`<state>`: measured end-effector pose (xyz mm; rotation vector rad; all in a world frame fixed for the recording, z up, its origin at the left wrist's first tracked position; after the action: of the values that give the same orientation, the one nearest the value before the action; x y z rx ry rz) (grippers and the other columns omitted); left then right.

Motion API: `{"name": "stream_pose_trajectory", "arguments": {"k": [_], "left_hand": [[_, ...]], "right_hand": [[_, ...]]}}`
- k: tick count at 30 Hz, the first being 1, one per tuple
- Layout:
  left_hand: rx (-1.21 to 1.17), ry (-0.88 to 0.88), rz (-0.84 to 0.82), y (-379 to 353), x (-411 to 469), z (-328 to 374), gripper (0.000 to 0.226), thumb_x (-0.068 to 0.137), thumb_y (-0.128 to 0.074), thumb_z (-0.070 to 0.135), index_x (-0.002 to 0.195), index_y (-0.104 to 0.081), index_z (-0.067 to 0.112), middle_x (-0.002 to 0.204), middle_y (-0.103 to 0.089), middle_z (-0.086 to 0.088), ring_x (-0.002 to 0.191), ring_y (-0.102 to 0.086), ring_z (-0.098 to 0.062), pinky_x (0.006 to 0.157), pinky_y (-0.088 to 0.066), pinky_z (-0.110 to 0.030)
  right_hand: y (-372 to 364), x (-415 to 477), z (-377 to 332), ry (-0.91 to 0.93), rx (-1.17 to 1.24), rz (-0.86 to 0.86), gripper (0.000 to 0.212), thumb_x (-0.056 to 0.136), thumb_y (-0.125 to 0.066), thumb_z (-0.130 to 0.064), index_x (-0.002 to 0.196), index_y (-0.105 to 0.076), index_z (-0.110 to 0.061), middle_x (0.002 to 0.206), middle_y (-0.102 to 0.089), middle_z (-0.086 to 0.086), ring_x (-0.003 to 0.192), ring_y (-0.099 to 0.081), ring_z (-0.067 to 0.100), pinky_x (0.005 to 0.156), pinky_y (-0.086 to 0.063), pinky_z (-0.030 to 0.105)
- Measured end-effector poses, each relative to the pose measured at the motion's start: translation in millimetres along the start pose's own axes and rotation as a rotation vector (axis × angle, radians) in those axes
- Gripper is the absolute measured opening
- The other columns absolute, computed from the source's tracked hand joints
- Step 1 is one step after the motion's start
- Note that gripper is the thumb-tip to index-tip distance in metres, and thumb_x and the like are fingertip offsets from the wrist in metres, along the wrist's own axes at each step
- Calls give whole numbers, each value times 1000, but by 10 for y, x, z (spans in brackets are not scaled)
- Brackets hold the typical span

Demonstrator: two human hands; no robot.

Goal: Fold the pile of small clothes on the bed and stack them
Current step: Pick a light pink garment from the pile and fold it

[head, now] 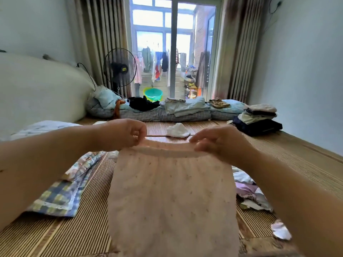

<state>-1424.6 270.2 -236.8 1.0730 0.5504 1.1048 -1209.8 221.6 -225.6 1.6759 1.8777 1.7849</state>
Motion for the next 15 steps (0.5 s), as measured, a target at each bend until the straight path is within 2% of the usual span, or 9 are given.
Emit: {"name": "stream_pose_trajectory", "arguments": {"k": [2,3,6,8,10,12,13,14,15], "left_hand": [[-116,36,-28,52,-111,-58,47,87,-53,-5,64,-70,32,66,-63,11,55,-55,-3,52,-46,-21],[-125,47,-37,76,-156,-86,48,88,-52,-6,66,-74,30,65,-66,12,56,-58,-2,54,-49,-20],[-25,24,-60,139,-294,-122,45,84,-54,4,61,-75,36,69,-71,12,63,-61,-1,68,-52,-22],[82,-12,-85,170,-392,-151,23,70,-52,32,58,-71,35,66,-68,7,61,-57,-3,68,-49,-25],[134,-58,-107,188,-469,-172,34,58,-44,54,52,-63,26,53,-53,4,51,-45,-4,57,-41,-24],[125,-73,-67,217,-504,-205,51,59,-51,71,45,-53,22,48,-39,9,48,-36,-6,49,-29,-18],[123,-72,-25,246,-518,-219,60,57,-58,78,46,-49,20,47,-37,10,48,-35,-6,48,-29,-18],[108,-64,37,281,-529,-235,63,57,-62,79,48,-49,18,47,-37,10,47,-36,-5,49,-31,-19],[79,-47,109,313,-525,-259,58,62,-67,70,51,-49,16,47,-38,10,47,-38,-4,48,-32,-19]], "right_hand": [[-79,-11,-287,238,-206,-71,46,71,-62,-60,98,-76,-26,68,-50,-26,49,-45,-5,52,-33,-1],[-145,-29,-377,324,-308,-121,53,70,-56,-66,96,-76,-25,66,-50,-21,49,-40,-5,51,-26,-1],[-276,-71,-482,433,-500,-203,39,76,-60,-62,74,-72,-25,63,-54,-10,48,-40,2,50,-17,4],[-241,-37,-480,364,-431,-186,33,77,-69,-52,69,-68,-20,63,-51,-9,50,-45,7,47,-23,9],[-161,9,-395,181,-240,-166,33,77,-66,-53,68,-68,-22,62,-52,-10,56,-51,11,50,-37,19],[-147,24,-297,3,-141,-170,15,77,-69,-47,70,-68,-33,61,-56,-14,62,-54,9,59,-41,24],[-156,16,-243,-77,-101,-168,4,78,-72,-39,77,-71,-35,63,-58,-17,65,-56,6,64,-43,24],[-153,9,-205,-138,-63,-144,8,80,-74,-31,88,-75,-33,68,-61,-20,70,-59,5,70,-45,24],[-138,4,-173,-186,-16,-106,20,81,-74,-25,100,-75,-31,76,-65,-20,77,-62,5,77,-48,24]]}}
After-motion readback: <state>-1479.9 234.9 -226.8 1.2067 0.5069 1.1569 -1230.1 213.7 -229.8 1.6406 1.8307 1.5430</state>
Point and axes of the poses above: each hand's wrist, its own x-axis towards the middle knuckle, its own y-axis out of the back of the hand, z = x × y, the point moved 8 cm from there along x, towards the middle knuckle
